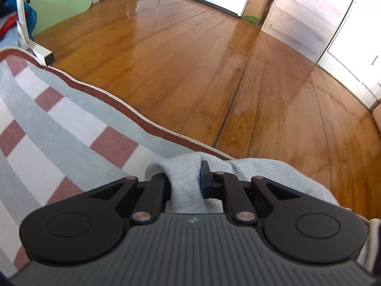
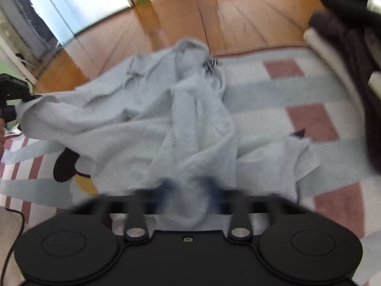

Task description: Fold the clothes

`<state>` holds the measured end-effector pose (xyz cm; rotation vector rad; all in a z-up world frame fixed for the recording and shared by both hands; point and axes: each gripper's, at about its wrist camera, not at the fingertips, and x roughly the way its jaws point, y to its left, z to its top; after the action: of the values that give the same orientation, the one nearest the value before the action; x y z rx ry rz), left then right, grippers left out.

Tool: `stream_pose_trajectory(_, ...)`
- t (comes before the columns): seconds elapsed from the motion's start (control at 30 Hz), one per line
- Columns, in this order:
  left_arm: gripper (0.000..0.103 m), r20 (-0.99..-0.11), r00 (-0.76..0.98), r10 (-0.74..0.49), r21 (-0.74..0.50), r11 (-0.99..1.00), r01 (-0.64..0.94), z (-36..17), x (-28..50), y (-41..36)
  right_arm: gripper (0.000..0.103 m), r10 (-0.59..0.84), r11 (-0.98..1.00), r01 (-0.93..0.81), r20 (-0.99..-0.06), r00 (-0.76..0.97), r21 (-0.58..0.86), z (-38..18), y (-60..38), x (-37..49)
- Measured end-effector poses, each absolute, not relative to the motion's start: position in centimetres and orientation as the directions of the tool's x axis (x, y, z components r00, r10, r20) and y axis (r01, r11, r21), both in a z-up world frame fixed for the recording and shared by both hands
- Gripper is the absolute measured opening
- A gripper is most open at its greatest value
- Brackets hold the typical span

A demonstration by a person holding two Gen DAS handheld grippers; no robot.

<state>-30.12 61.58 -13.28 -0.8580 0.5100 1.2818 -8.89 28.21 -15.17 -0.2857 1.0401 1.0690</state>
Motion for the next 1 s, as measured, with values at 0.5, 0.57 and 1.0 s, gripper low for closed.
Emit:
stream_pose_trajectory(0.5,0.033,-0.743,0.475,0.472,-0.336,0.35,-0.874,-13.5,-24.8,57.9,0.005,0.547,0.658,-0.75,-0.644,0.535,-0.063,-6.7,23.9,-8.4)
stream_pose_trajectory(0.57,0.034,-0.754,0.507,0.418,-0.358,0.386,-0.85,-14.1,-24.0,57.7,0.004,0.488,0.679,-0.722,-0.653,0.579,-0.132,-7.0,23.8,-8.1)
stream_pose_trajectory(1.0,0.051,-0.798,0.492,0.348,-0.227,0.583,-0.78,-15.0,-19.2,54.2,0.027,0.515,0.782,-0.596,-0.726,0.455,0.182,-10.3,19.0,-6.0)
